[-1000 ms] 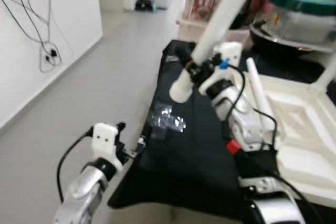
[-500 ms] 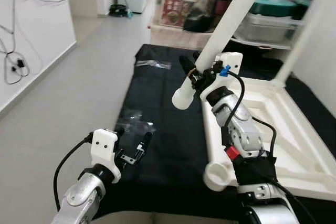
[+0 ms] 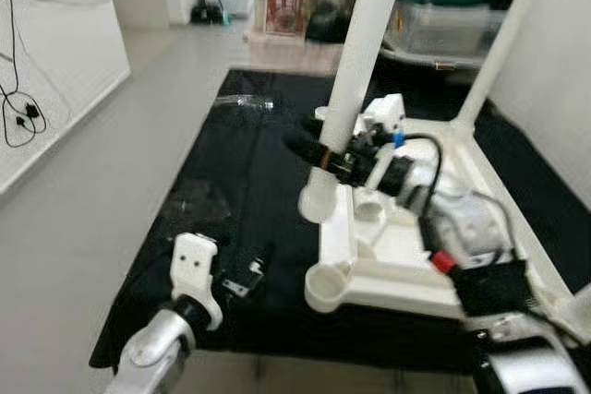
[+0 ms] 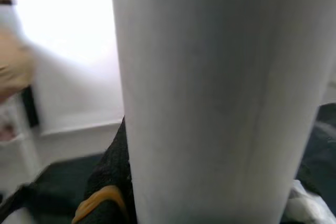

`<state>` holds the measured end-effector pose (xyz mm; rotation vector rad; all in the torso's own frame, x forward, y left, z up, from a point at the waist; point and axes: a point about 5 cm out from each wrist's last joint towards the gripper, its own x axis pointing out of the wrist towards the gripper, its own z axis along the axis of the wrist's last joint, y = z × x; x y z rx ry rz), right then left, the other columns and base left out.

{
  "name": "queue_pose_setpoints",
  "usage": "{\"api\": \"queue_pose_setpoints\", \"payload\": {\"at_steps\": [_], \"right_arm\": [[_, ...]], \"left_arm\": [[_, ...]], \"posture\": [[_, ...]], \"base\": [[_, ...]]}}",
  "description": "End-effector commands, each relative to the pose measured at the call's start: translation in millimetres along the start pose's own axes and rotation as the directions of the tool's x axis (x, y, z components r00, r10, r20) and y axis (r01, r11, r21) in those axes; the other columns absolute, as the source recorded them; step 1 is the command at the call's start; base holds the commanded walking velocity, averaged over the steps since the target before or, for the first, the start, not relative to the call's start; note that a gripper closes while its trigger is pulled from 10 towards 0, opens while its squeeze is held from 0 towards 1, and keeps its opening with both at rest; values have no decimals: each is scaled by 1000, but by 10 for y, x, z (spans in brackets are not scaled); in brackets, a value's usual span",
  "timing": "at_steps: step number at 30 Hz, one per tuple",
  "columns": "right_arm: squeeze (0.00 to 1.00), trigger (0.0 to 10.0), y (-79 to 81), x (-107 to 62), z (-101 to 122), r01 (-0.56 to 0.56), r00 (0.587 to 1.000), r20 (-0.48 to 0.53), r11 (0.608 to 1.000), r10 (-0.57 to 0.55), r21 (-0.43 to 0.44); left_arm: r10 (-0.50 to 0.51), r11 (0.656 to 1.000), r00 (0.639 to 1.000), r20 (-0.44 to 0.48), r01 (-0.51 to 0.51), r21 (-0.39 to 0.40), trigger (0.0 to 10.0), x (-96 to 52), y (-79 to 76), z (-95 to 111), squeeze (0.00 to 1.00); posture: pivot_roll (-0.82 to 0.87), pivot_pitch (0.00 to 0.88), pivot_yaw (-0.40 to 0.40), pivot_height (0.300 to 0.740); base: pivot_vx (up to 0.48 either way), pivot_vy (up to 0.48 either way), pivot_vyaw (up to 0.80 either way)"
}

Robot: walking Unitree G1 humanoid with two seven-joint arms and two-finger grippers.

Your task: Building children table

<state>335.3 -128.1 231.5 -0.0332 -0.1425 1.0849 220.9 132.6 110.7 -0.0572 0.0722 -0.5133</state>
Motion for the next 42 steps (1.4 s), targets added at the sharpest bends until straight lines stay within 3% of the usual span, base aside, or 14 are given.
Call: {"api": "queue_pose_setpoints", "payload": {"at_steps": [1,3,12,16,23,25,30,31,37,42], "right_arm": [[0,10000,104,48,-22,-110,994,-18,994,111,1],[0,10000,125,41,-87,-145,988,-50,989,145,3],[0,10000,128,71,-216,-203,975,-78,976,209,76],[0,10000,194,90,-315,-285,948,-116,953,296,98],[0,10000,104,-52,-356,-305,936,-146,944,321,124],[0,10000,99,-207,-389,-321,927,-164,940,337,115],[0,10000,111,-310,-428,-330,920,-183,937,346,111],[0,10000,107,-405,-467,-322,920,-188,937,343,132],[0,10000,160,-484,-491,-335,916,-177,929,360,159],[0,10000,237,-422,-449,-344,924,-112,923,365,170]], "left_arm": [[-76,997,996,-36,76,-2,10000,-48,-81,-36,0],[-151,988,986,-73,149,-30,10000,-125,-158,-90,0],[-264,964,951,-160,255,-77,10000,-227,-202,-156,0],[-334,943,915,-225,323,-85,10000,-273,-207,-202,0],[-346,938,904,-249,336,-83,10000,-318,-155,-201,0],[-346,938,904,-250,334,-90,10000,-342,-153,-196,0],[-347,938,905,-248,334,-94,10000,-348,-160,-191,0],[-352,936,902,-251,339,-96,10000,-347,-160,-186,0],[-360,933,897,-257,347,-96,10000,-339,-134,-169,0],[-365,931,894,-259,352,-95,10000,-318,-131,-163,0]], "posture": [[104,0,-114,740],[105,0,-114,740],[118,0,-115,740],[122,0,-111,740],[122,0,-110,740],[121,0,-110,740],[116,0,-104,740],[113,0,-98,740],[110,0,-91,740],[104,0,-82,740]], "base": [[0,0,0],[0,0,0],[0,0,0],[0,0,0],[0,0,0],[0,0,0],[0,0,0],[0,0,0],[0,0,0],[0,0,0]]}}
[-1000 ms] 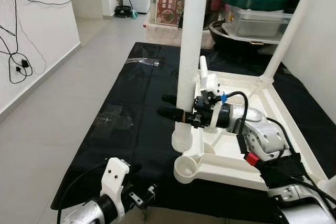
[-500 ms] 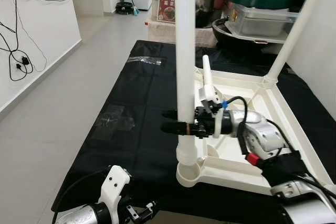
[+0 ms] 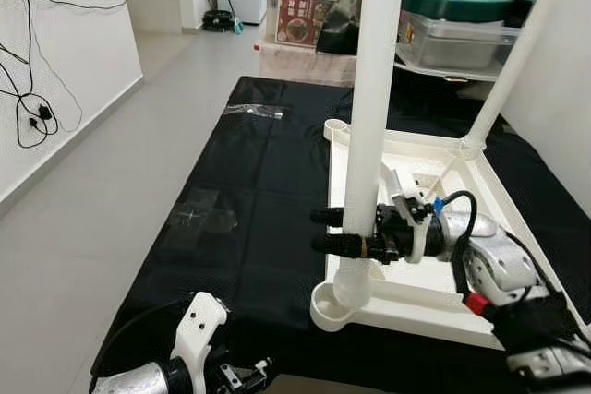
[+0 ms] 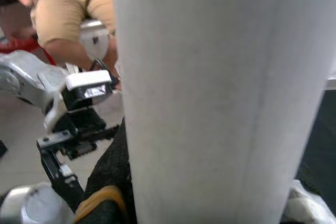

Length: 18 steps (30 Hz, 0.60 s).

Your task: Building children table

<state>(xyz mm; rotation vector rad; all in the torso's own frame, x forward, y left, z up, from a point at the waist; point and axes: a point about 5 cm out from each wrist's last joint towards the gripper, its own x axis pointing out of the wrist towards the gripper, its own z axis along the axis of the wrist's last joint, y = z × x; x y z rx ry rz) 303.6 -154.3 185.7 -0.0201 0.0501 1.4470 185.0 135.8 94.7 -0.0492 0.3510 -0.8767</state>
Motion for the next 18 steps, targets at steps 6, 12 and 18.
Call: {"api": "queue_pose_setpoints", "payload": {"at_steps": [6,12,18], "right_arm": [[0,10000,60,98,-104,-18,1000,1,999,18,30],[0,10000,55,165,-128,-16,1000,-3,1000,16,22],[0,10000,36,198,-188,19,1000,-25,1000,-19,9]], "left_arm": [[-16,1000,1000,0,16,8,10000,10,4,39,0],[-8,1000,1000,-3,8,7,10000,-12,17,27,0],[-6,1000,1000,1,6,4,10000,5,5,28,0]], "posture": [[113,0,-88,740],[116,0,-93,740],[118,0,-97,740]], "base": [[0,0,0],[0,0,0],[0,0,0]]}}
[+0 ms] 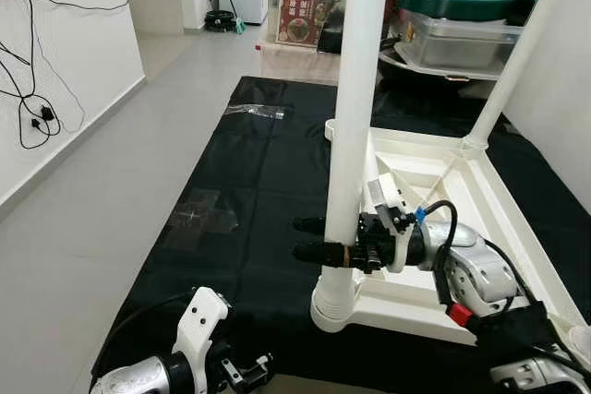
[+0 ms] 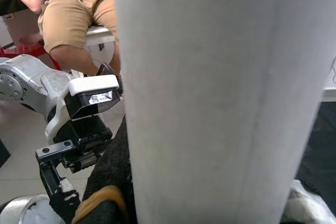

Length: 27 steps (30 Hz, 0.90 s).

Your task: Building children table

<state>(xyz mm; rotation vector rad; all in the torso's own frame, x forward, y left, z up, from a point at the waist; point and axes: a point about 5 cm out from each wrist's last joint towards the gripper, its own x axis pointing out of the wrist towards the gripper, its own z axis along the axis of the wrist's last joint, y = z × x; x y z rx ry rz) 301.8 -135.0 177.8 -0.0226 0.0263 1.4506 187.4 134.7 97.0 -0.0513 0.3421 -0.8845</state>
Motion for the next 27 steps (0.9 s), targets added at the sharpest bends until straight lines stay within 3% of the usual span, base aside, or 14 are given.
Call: {"api": "queue_pose_setpoints", "payload": {"at_steps": [1,11,19,27], "right_arm": [[0,10000,-5,-2,-136,37,998,-43,999,-35,25],[0,10000,-27,-72,-234,160,987,-26,986,-159,36],[0,10000,59,-102,-363,309,949,31,944,-314,115],[0,10000,88,-54,-424,413,906,46,902,-421,125]], "left_arm": [[2,1000,1000,-7,-2,0,10000,-11,-1,-4,0],[2,1000,1000,-11,-2,-3,10000,-2,6,-21,0],[3,1000,1000,-12,-4,-5,10000,16,17,-33,0],[7,1000,1000,-11,-7,2,10000,34,37,-31,0]], "posture": [[118,0,-97,740],[106,0,-91,740],[92,0,-86,740],[82,0,-90,740]], "base": [[0,0,0],[0,0,0],[0,0,0],[0,0,0]]}}
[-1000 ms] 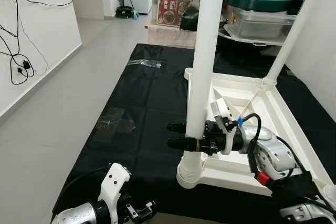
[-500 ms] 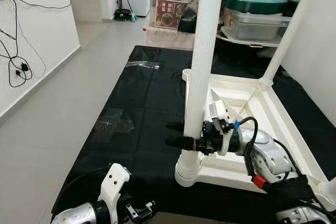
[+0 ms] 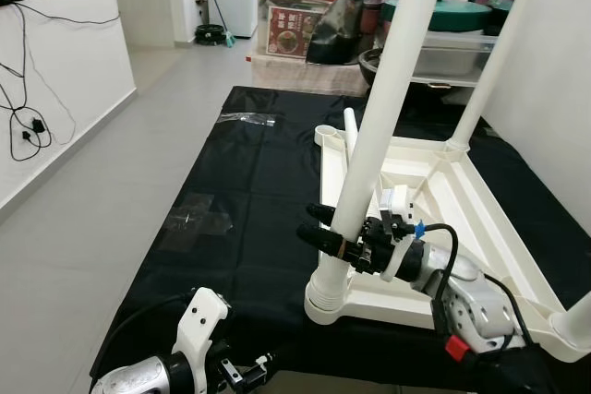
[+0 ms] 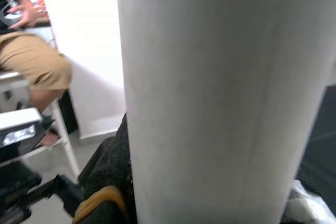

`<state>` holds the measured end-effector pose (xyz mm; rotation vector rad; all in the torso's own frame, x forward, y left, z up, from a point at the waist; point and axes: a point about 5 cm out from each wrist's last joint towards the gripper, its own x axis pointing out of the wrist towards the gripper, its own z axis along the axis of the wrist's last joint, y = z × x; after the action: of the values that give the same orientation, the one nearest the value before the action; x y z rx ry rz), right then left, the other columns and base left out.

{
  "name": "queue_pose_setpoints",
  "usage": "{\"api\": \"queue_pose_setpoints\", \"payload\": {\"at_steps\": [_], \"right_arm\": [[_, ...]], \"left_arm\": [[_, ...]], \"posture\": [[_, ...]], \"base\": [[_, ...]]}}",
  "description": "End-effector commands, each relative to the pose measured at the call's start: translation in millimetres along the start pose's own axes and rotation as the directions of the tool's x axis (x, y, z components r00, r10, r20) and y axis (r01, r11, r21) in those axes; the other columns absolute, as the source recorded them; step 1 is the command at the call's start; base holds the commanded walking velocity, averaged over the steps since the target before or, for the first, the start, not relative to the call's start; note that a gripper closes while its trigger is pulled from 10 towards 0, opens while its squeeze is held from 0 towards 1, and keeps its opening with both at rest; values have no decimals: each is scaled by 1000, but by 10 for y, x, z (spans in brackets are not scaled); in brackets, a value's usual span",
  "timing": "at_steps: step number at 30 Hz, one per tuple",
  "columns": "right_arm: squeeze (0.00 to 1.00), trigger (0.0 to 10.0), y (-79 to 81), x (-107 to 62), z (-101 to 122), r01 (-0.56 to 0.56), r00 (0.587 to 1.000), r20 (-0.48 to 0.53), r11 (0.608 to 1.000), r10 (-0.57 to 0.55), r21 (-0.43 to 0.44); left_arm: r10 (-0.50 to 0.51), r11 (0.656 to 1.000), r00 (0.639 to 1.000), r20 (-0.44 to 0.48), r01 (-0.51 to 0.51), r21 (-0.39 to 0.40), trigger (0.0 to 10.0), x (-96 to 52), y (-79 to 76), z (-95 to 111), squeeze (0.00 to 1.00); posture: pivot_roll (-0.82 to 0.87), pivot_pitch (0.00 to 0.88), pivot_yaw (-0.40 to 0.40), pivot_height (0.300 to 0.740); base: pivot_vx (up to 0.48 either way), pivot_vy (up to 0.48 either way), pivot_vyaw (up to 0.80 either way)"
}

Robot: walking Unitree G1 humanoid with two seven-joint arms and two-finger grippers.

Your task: Building children table

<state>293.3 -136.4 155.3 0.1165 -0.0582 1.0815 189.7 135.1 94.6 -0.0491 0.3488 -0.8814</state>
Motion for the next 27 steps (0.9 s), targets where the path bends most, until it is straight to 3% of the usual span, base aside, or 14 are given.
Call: {"api": "queue_pose_setpoints", "payload": {"at_steps": [1,4,12,14,18,27], "right_arm": [[0,10000,-13,-50,-203,92,992,-89,996,-90,18],[0,10000,-17,-9,-223,183,976,-110,983,-186,-28],[0,10000,43,82,-181,255,959,-102,961,-266,-111],[0,10000,45,120,-189,319,934,-111,934,-338,-159],[0,10000,46,133,-189,345,924,-110,924,-365,-166],[0,10000,-121,74,-314,580,785,-181,805,-593,-125]], "left_arm": [[6,1000,1000,-3,-6,3,10000,16,14,-16,0],[12,1000,1000,-3,-12,6,10000,21,22,-26,0],[19,1000,1000,1,-19,6,10000,25,26,-33,0],[20,1000,1000,0,-20,7,10000,26,27,-39,0],[21,1000,1000,0,-21,7,10000,26,28,-41,0],[18,1000,1000,5,-18,6,10000,55,34,-44,0]], "posture": [[82,0,-90,740],[78,0,-95,740],[77,0,-103,740],[75,0,-102,740],[75,0,-102,740],[73,0,-106,740]], "base": [[0,0,0],[0,0,0],[0,0,0],[0,0,0],[0,0,0],[0,0,0]]}}
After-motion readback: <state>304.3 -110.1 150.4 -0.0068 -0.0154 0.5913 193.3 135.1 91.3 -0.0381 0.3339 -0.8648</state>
